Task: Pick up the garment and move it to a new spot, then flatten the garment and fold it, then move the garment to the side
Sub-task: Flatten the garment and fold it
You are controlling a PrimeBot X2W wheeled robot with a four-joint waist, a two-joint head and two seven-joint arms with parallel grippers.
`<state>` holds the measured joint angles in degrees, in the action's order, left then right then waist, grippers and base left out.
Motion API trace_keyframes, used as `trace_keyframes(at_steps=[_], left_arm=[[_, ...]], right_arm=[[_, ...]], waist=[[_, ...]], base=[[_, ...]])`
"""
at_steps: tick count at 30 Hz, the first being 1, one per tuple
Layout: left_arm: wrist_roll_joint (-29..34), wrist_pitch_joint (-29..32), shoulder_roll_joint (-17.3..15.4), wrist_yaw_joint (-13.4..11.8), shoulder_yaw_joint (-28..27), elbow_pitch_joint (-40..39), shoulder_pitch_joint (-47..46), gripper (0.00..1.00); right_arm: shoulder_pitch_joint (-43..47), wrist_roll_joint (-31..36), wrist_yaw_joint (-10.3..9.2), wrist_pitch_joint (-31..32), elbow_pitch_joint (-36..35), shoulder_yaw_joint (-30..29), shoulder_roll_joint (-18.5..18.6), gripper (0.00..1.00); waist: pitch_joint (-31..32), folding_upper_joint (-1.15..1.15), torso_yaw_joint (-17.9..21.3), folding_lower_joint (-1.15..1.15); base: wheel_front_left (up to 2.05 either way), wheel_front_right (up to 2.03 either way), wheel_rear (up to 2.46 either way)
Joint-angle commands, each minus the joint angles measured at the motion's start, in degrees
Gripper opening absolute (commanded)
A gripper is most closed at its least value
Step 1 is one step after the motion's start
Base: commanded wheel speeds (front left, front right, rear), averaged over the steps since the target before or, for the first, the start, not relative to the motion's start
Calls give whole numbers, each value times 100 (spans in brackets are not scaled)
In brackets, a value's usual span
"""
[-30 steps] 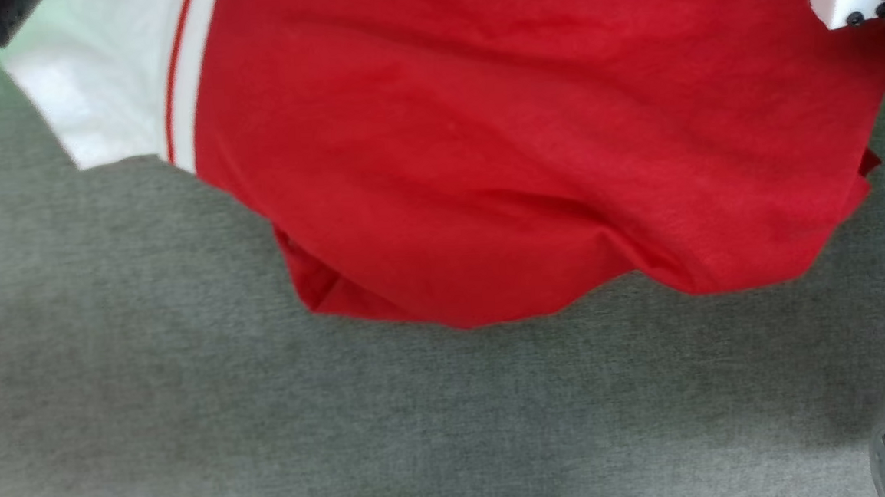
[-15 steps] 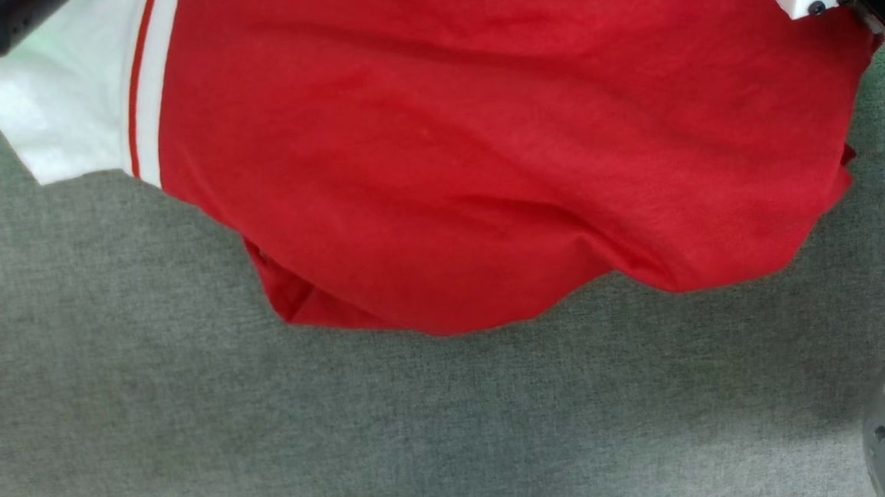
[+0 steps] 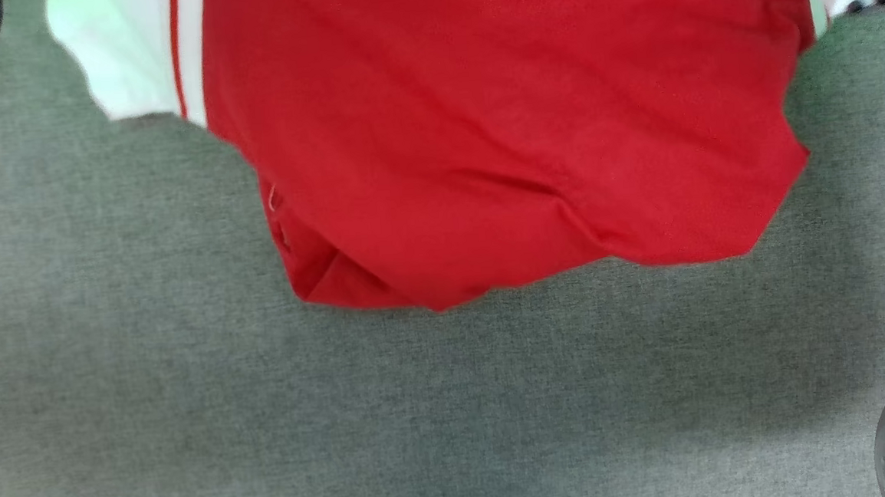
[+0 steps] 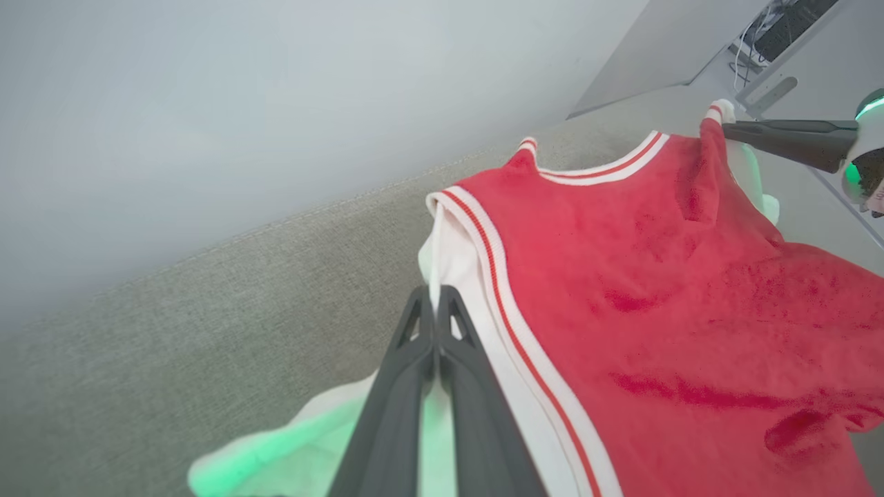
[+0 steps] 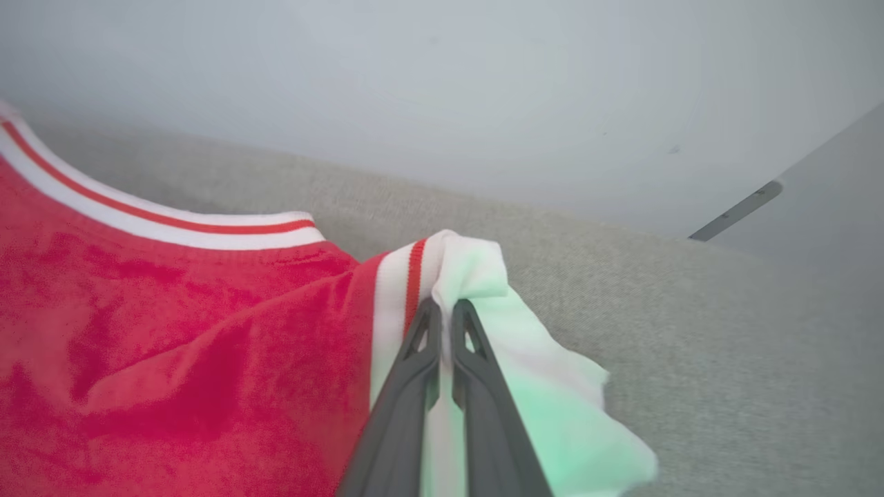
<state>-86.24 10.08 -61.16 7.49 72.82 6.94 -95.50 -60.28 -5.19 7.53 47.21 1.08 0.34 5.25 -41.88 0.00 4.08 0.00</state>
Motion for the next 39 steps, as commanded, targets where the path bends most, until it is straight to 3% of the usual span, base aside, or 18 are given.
trace_keyframes(at_steps=[1,8,11,16,20,25,28,33,35,36,39], left_arm=[[-12,-162,54,-1,-31,102,60,0],[-309,-1179,514,-7,-730,876,-495,0],[-327,-1623,683,-7,-1102,1316,-875,0],[-563,-2203,1047,-13,-1752,1882,-1436,0],[-677,-2285,1231,-12,-1946,1875,-1353,0],[-805,-2146,1026,-7,-1811,1426,-585,0],[-910,-2186,769,-6,-1757,728,233,0],[-911,-2415,350,-5,-1740,-170,1583,0],[-837,-2506,172,-5,-1800,-745,2630,0],[-837,-2506,172,-5,-1800,-745,2630,0],[-760,-2522,189,-5,-2138,-1215,3686,0]], right_arm=[[-39,101,-9,-156,-37,-105,27,0],[-1198,883,-10,-1560,211,-1116,-210,0],[-1960,930,-13,-2116,539,-1438,-216,0],[-3072,1098,-22,-3027,1162,-1809,-195,0],[-3346,1211,-22,-3476,1667,-1726,-202,0],[-2725,1216,-15,-3574,2021,-1357,-215,0],[-1992,1078,-15,-3626,1881,-1126,-218,0],[-653,880,-10,-3550,1307,-631,-239,0],[463,672,-10,-3324,666,-488,-224,0],[463,672,-10,-3324,666,-488,-224,0],[1590,424,-9,-3045,-129,-382,-240,0]], waist=[[118,0,-52,0],[242,0,-54,0],[322,0,-64,0],[493,0,-80,0],[643,0,-126,0],[803,0,-146,0],[909,0,-110,0],[1048,0,-75,0],[1146,0,-86,0],[1146,0,-86,0],[1250,0,-128,0]], base=[[0,0,0],[0,0,0],[0,0,0],[0,0,0],[0,0,0],[0,0,0],[0,0,0],[0,0,0],[0,0,0],[0,0,0],[0,0,0]])
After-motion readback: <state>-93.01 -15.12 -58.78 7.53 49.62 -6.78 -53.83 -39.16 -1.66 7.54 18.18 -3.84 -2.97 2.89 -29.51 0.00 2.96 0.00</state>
